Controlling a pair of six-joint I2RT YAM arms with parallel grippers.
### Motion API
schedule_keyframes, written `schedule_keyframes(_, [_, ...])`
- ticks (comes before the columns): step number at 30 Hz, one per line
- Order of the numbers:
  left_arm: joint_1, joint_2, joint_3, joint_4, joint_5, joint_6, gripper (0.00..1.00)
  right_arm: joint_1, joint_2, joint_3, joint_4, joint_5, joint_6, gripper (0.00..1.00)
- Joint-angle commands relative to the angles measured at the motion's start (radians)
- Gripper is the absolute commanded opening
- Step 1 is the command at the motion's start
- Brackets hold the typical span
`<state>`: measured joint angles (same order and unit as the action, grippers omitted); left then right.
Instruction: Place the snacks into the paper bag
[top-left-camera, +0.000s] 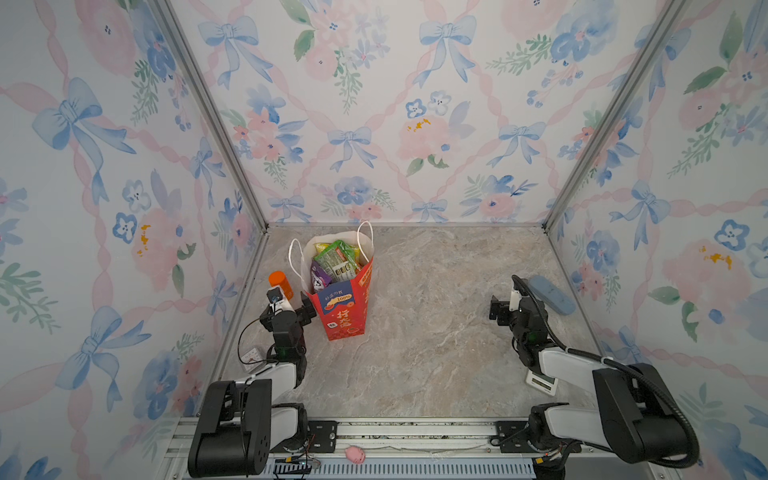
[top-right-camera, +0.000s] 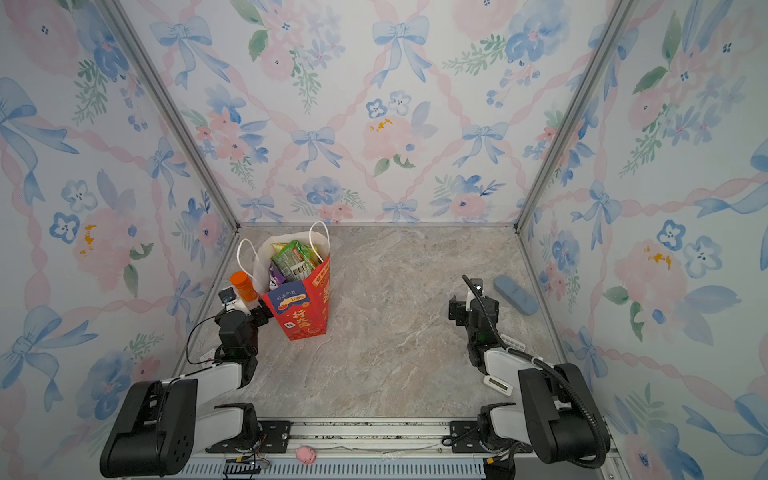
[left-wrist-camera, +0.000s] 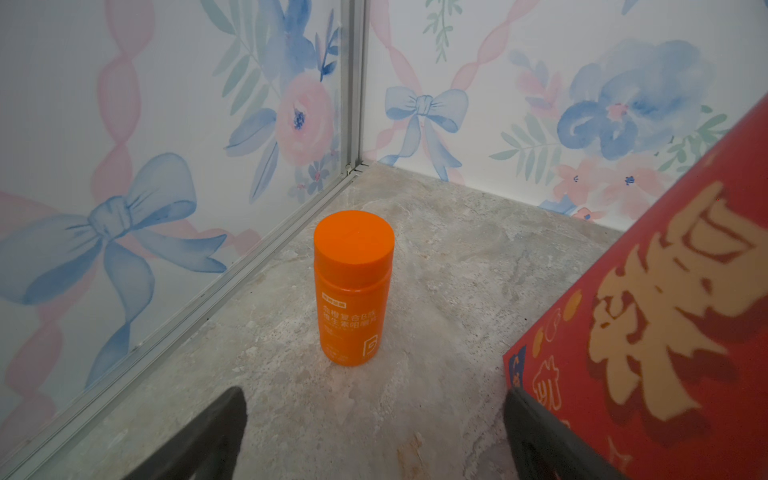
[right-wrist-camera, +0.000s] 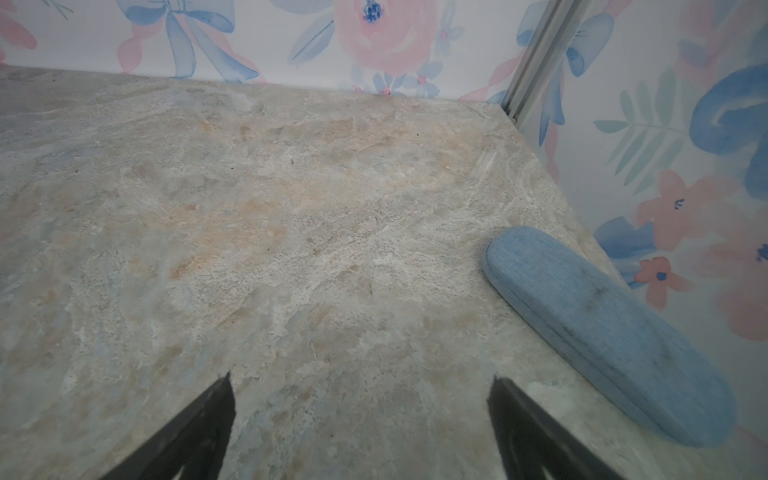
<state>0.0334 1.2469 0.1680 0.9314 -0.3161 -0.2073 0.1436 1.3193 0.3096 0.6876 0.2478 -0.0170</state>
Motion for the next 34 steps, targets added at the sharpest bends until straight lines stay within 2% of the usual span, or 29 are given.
schedule_keyframes(1, [0.003, 0.040, -0.017, 0.136, 0.091, 0.071, 0.98, -0.023, 0.048, -0.018, 0.254, -0.005, -0.031, 0.97])
schedule_keyframes(5, [0.003, 0.086, 0.000, 0.162, 0.163, 0.083, 0.98, -0.027, 0.177, -0.038, 0.403, -0.067, -0.049, 0.97])
schedule_keyframes(8, [-0.001, 0.143, 0.012, 0.196, 0.185, 0.085, 0.98, -0.021, 0.272, -0.070, 0.574, -0.034, -0.048, 0.97])
schedule_keyframes(13, [-0.014, 0.185, 0.034, 0.204, 0.201, 0.104, 0.98, 0.006, 0.252, -0.048, 0.495, 0.006, -0.066, 0.97])
schedule_keyframes(17, [-0.025, 0.209, 0.043, 0.211, 0.209, 0.120, 0.98, 0.013, 0.264, -0.067, 0.549, 0.021, -0.074, 0.97])
schedule_keyframes(26, [-0.037, 0.279, 0.077, 0.210, 0.202, 0.131, 0.98, 0.014, 0.259, -0.058, 0.528, 0.023, -0.073, 0.96])
schedule_keyframes(34, [-0.050, 0.282, 0.078, 0.211, 0.177, 0.139, 0.98, -0.002, 0.250, -0.033, 0.467, -0.005, -0.060, 0.97])
